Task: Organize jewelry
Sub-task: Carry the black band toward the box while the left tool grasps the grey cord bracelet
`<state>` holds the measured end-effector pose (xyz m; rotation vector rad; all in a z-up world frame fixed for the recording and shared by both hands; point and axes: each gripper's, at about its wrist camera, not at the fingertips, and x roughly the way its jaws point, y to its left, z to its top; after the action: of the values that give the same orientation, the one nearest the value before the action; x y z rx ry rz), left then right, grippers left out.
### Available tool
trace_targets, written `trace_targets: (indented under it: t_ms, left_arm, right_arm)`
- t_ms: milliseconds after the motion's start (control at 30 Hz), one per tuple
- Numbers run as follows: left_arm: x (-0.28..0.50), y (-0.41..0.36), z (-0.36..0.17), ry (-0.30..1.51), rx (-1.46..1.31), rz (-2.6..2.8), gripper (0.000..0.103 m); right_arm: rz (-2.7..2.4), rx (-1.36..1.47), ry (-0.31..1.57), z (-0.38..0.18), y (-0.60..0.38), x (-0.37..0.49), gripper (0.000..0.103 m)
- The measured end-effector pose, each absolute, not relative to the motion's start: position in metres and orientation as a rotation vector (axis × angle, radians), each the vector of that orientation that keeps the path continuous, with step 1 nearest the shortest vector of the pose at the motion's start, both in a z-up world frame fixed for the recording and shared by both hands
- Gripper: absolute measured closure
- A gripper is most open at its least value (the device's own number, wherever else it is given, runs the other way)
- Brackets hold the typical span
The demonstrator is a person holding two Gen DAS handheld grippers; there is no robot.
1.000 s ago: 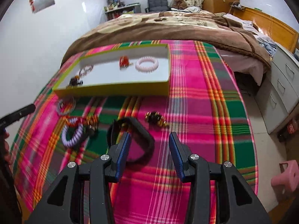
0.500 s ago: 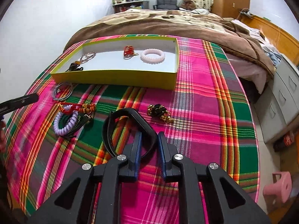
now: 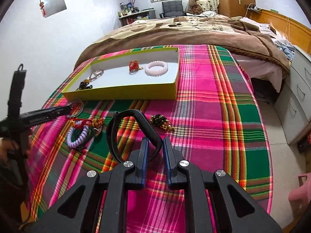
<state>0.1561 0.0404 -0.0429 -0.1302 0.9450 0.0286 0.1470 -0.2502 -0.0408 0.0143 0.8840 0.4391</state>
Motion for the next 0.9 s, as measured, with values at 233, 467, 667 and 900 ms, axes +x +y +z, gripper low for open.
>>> trace_targets:
  t_ms: [233,467,667,900]
  left_arm:
    - [0.161,0.031,-0.045,0.951,-0.025,0.013,0.067]
    - [0.161,0.021,-0.044,0.931,0.012,-0.078,0.086]
    - [0.158,0.029,-0.041,0.911,-0.038,-0.110,0.086]
    - [0.153,0.038,-0.023,0.868,-0.118,-0.159,0.086]
  right_arm:
    - [0.414,0.009,0.872,-0.037,-0.242,0.139,0.088]
    - [0.369,0.017,0.860,-0.028,-0.228,0.135,0.088]
    - [0.340,0.033,0.876,-0.028,-0.215,0.137,0.088]
    - [0.309,0.055,0.868,-0.023,-0.214,0.141,0.088]
